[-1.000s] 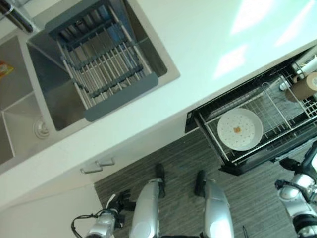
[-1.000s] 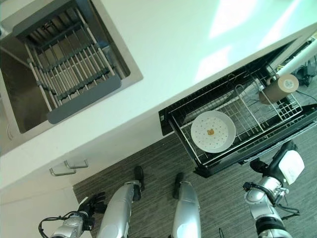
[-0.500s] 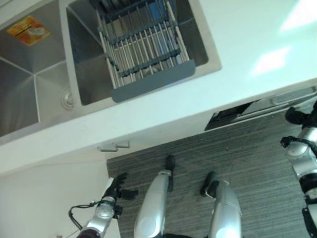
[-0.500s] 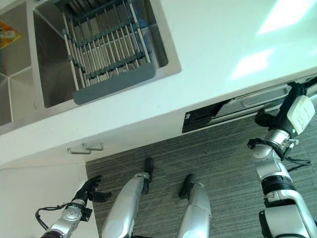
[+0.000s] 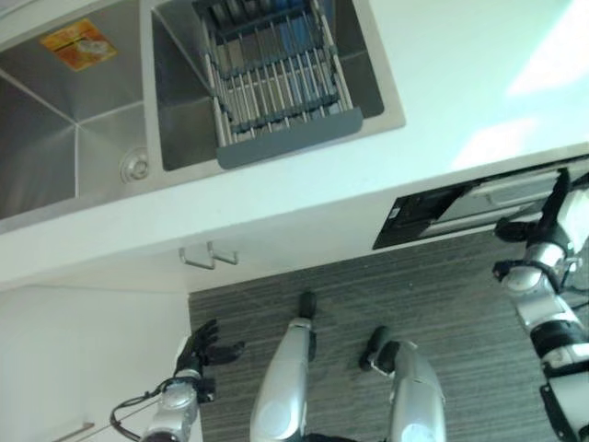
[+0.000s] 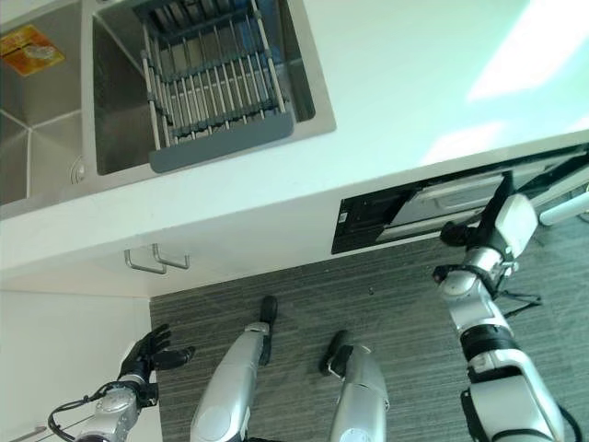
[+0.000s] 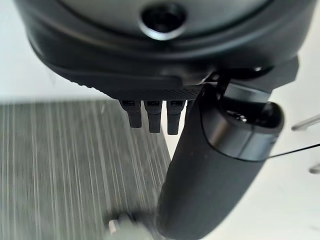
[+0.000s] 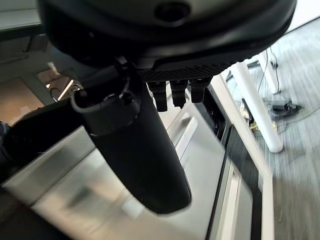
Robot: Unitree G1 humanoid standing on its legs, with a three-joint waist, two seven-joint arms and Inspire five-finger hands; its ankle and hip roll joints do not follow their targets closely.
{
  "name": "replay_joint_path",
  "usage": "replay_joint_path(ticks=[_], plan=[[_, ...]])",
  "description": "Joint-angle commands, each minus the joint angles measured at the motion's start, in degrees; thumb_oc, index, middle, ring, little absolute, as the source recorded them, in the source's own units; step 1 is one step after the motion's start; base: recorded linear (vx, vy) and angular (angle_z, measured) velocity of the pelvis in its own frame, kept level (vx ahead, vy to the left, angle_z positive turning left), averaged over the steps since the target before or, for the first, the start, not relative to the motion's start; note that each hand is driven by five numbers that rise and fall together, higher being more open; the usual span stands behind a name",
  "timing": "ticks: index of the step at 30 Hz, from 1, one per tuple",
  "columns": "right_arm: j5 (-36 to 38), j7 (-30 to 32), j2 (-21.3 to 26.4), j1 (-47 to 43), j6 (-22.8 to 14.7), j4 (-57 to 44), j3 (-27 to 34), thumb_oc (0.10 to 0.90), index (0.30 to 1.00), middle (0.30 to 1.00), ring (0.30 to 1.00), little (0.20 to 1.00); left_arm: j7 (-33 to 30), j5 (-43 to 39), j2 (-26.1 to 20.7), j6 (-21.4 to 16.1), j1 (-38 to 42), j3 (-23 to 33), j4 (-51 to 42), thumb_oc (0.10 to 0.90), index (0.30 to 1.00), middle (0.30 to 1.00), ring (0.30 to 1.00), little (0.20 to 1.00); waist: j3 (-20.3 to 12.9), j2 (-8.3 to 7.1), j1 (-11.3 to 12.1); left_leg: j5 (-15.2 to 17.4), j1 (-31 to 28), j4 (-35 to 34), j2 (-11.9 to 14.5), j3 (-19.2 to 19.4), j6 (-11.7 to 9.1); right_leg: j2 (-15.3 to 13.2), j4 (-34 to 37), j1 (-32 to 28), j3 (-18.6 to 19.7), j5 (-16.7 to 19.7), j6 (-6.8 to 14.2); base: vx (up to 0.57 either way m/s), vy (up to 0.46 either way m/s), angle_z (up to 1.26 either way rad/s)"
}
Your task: Place the dishes in the dishwasher.
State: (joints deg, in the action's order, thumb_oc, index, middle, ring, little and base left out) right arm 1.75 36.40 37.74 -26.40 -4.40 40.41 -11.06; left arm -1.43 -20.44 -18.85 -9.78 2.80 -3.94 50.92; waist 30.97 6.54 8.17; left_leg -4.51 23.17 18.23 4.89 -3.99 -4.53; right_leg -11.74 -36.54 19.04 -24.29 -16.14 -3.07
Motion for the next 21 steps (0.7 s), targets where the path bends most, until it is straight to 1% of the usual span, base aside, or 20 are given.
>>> replay_joint_path(ticks=[1,2,3,6,7,9,13,15,19,21], plan=[[11.3,-7.5,-4.9,-4.6,-6.4,-9.5,-3.7,0.800,0.900,0.900,0.900,0.900,4.7,-5.9,-1.3,1.1,-3.6,-2.4,-3.3,0.800,0.900,0.900,0.900,0.900,-1.2,0.17,2.1,9.4,-4.2,-1.0,-0.8,5.4,2.6,2.6,1.6,-7.7,3.6,-5.9,0.8,0.05,-0.015,-0.07],[13.1,-9.1,-6.9,0.1,-6.0,-10.0,-2.3,0.800,0.900,0.900,0.900,0.900,5.3,-6.3,-0.2,1.5,-4.4,-1.9,-3.5,0.800,0.900,0.900,0.900,0.900,-1.3,-0.09,1.3,9.7,-5.2,-1.0,-0.3,5.7,2.2,3.1,3.2,-9.4,3.8,-5.5,0.9,0.10,-0.022,-0.14],[14.8,-10.3,-8.9,6.6,-7.5,-9.5,-0.9,0.800,0.900,0.900,0.900,0.900,5.9,-6.1,1.2,1.1,-5.7,-1.4,-3.5,0.800,0.900,0.900,0.900,0.900,-2.3,-0.41,0.2,10.0,-6.1,-1.0,0.5,6.4,1.9,3.8,6.1,-11.7,3.9,-4.9,1.0,0.13,-0.028,-0.01],[15.4,-12.3,-11.6,15.1,-7.3,-8.4,0.7,0.800,0.900,0.900,0.900,0.900,6.4,-5.3,2.8,0.0,-7.5,-0.9,-4.2,0.800,0.900,0.900,0.900,0.900,-4.5,-0.98,-2.0,10.5,-7.6,-1.0,2.3,8.1,1.0,4.9,11.1,-15.6,3.8,-3.8,1.2,0.11,-0.023,0.06],[15.5,-12.9,-11.8,16.5,-6.7,-8.2,1.1,0.800,0.900,0.900,0.900,0.900,6.6,-5.3,2.9,-0.2,-7.6,-0.8,-4.5,0.800,0.900,0.900,0.900,0.900,-5.0,-1.15,-2.6,10.7,-8.0,-1.0,2.7,8.6,0.9,5.1,12.3,-16.4,3.8,-3.5,1.3,0.08,-0.017,-0.07],[14.8,-13.7,-12.3,19.4,-7.1,-7.0,1.4,0.800,0.900,0.900,0.900,0.900,6.2,-5.0,2.9,0.6,-7.5,-0.8,-5.2,0.800,0.900,0.900,0.900,0.900,-6.1,-1.50,-3.7,11.1,-9.0,-1.0,3.1,9.3,0.7,5.4,14.7,-18.2,3.8,-2.8,1.6,0.06,-0.017,-0.13],[14.3,-15.6,-13.6,24.5,-7.0,-4.2,1.7,0.800,0.900,0.900,0.900,0.900,6.4,-5.0,2.7,3.5,-7.3,-0.6,-5.9,0.800,0.900,0.900,0.900,0.900,-8.9,-2.31,-5.6,12.4,-11.2,-1.0,3.2,10.2,0.8,5.9,18.9,-21.0,4.2,-1.0,2.4,0.06,-0.020,-0.14],[13.9,-16.6,-14.8,26.3,-7.0,-1.2,1.7,0.800,0.900,0.900,0.900,0.900,7.2,-5.1,3.3,5.1,-7.0,-0.6,-4.6,0.800,0.900,0.900,0.900,0.900,-10.6,-2.88,-6.5,13.1,-12.4,-1.0,3.0,10.7,1.0,5.6,19.4,-21.4,4.8,-0.7,2.9,0.04,-0.019,-0.10],[13.5,-18.1,-16.5,28.2,-6.3,3.8,1.3,0.800,0.900,0.900,0.900,0.900,8.4,-5.1,4.6,6.1,-6.3,-1.2,-1.5,0.800,0.900,0.900,0.900,0.900,-13.1,-3.36,-7.8,14.5,-14.3,-1.0,2.5,11.4,1.4,5.2,19.4,-21.4,6.0,-0.6,3.6,0.02,-0.003,-0.18],[13.3,-18.5,-16.7,28.4,-6.5,5.0,1.2,0.800,0.900,0.900,0.900,0.900,8.8,-4.7,4.7,6.2,-6.1,-1.4,-0.9,0.800,0.900,0.900,0.900,0.900,-13.5,-3.38,-8.1,14.8,-14.6,-1.0,2.5,11.5,1.4,5.1,19.4,-21.4,6.1,-0.6,3.7,0.01,0.014,-0.21]])
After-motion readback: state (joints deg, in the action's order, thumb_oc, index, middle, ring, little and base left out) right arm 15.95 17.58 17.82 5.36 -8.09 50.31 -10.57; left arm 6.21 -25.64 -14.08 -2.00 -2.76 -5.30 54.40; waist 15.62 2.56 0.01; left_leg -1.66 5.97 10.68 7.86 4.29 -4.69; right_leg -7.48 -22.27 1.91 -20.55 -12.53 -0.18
